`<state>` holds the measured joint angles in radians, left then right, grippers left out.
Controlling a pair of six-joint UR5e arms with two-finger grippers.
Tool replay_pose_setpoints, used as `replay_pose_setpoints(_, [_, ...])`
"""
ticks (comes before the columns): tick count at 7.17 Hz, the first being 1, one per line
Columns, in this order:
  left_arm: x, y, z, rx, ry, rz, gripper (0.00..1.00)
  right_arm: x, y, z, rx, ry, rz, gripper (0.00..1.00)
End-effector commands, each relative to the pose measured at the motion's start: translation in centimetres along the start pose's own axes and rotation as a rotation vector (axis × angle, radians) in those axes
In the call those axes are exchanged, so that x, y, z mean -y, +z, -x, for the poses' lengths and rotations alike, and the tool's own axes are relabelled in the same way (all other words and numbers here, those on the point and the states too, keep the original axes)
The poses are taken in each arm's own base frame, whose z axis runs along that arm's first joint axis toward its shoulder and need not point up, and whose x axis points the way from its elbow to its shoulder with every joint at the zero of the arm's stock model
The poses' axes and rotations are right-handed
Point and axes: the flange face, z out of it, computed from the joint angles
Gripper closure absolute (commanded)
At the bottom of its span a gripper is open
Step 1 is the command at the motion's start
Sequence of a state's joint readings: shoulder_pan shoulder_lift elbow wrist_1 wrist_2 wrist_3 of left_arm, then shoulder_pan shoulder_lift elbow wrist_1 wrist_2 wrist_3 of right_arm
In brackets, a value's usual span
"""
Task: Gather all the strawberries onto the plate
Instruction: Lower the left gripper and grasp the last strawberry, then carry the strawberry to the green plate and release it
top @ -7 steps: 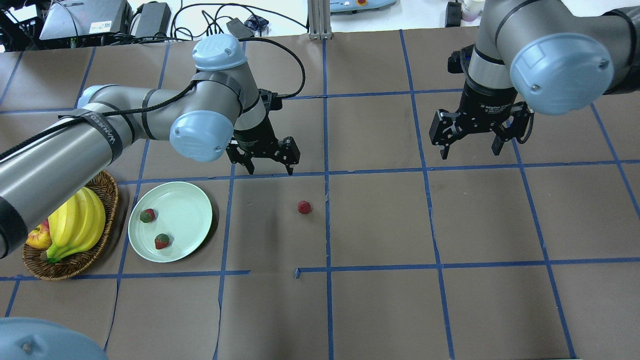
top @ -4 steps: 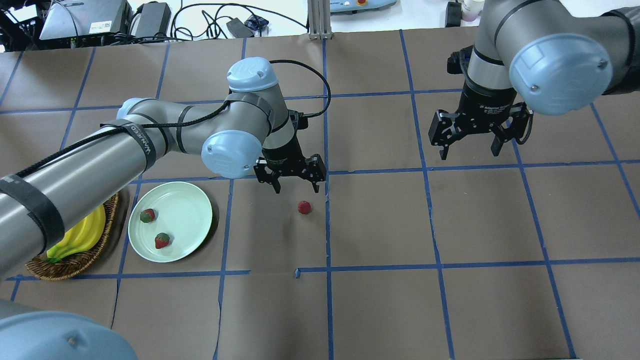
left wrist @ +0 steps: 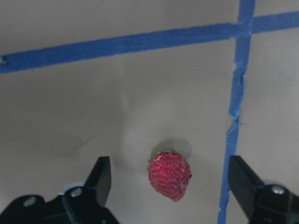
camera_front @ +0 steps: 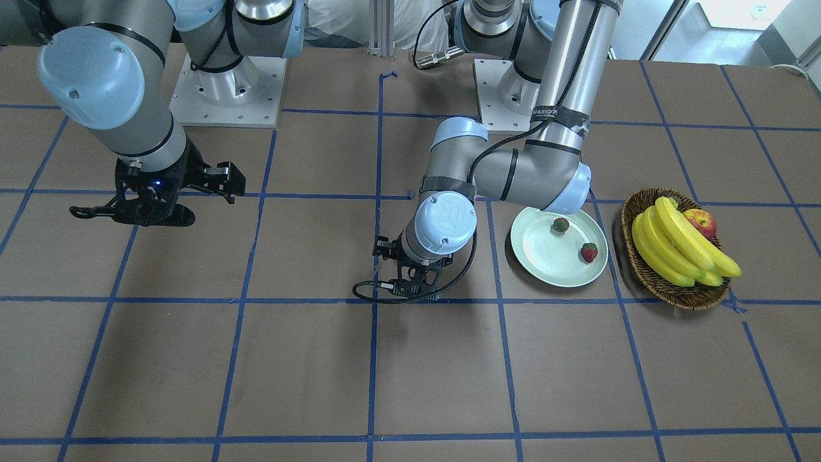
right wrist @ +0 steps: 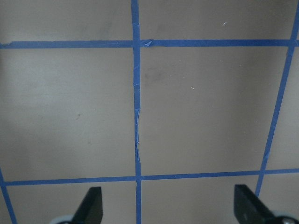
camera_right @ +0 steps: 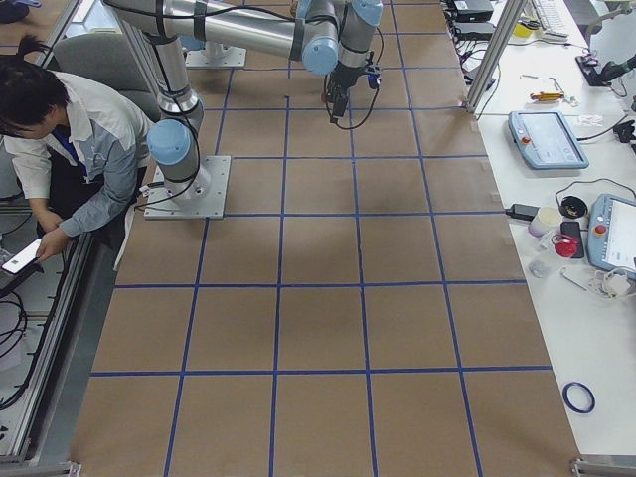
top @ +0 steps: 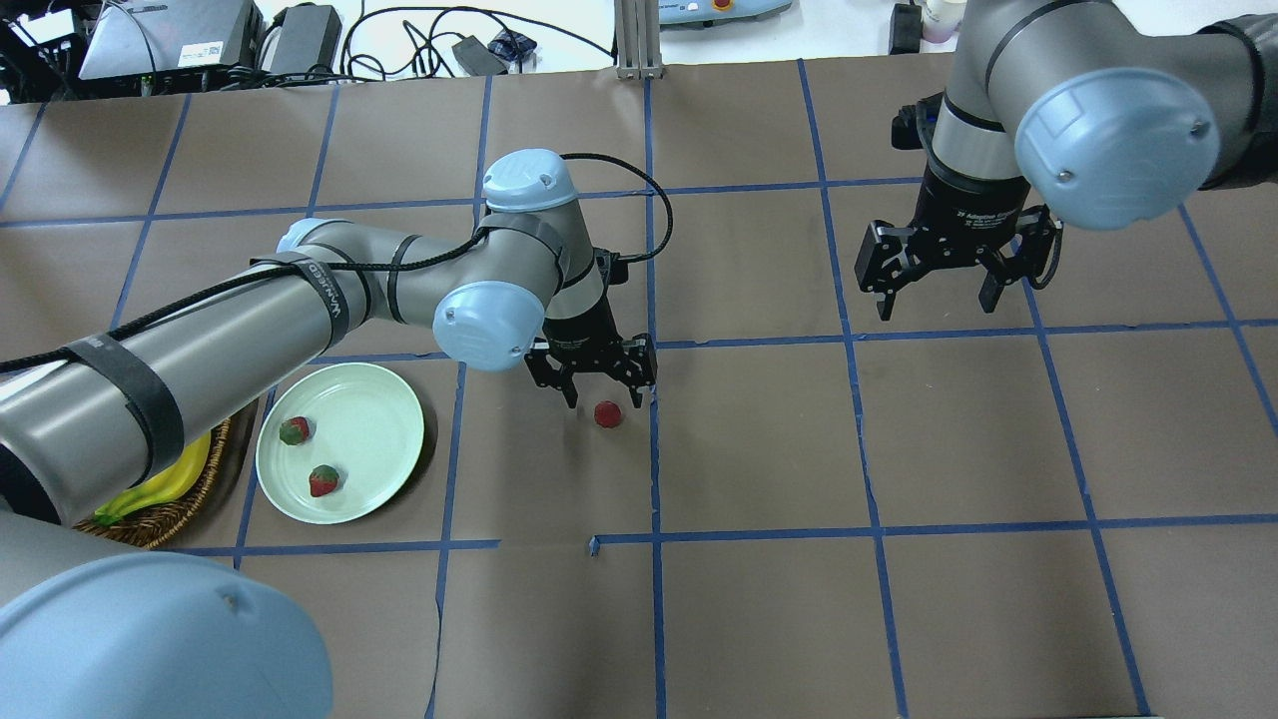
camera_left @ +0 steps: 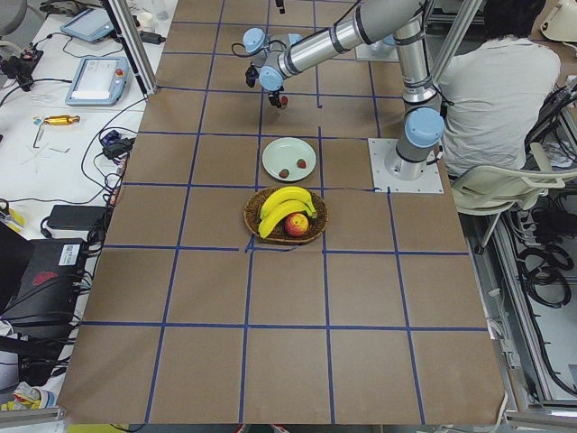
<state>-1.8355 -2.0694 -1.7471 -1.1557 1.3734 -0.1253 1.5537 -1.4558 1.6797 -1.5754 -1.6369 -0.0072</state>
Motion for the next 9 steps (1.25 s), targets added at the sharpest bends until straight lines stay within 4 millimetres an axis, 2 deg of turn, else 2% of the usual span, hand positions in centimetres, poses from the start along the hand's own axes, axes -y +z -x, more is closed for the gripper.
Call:
replay_pose_setpoints(1, [-0.2, 0.1, -0.4, 0.010, 0.007, 0.003, 0.86, 0.0, 0.0, 0.0, -0.001, 0.004, 0.000, 0.00])
replay_pose_setpoints(2, [-0.3, 0.2, -0.3, 0.011, 0.006, 0.009, 1.00, 0.0, 0.0, 0.0, 0.000, 0.004, 0.000, 0.00])
replay_pose_setpoints(4, [-0.3, 0.2, 0.0, 0.051, 0.008, 0.010, 1.00, 0.0, 0.0, 0.0, 0.000, -0.007, 0.000, 0.00])
replay_pose_setpoints(6, [-0.6, -2.9, 0.3, 0.076, 0.019, -0.040, 1.00, 0.0, 0.0, 0.0, 0.002, -0.010, -0.001, 0.00])
replay_pose_setpoints(7, [-0.3, -5.0, 1.5, 0.134, 0.071, -0.051, 1.00, 0.1, 0.0, -0.1, 0.000, -0.011, -0.004, 0.00])
replay_pose_setpoints(8, [0.1, -7.5, 4.9, 0.168, 0.096, -0.021, 1.00, 0.1, 0.0, -0.1, -0.001, -0.011, -0.004, 0.00])
replay_pose_setpoints(9, [-0.2, -9.3, 9.7, 0.210, 0.128, 0.028, 1.00, 0.2, -0.1, -0.4, -0.001, -0.005, -0.006, 0.00])
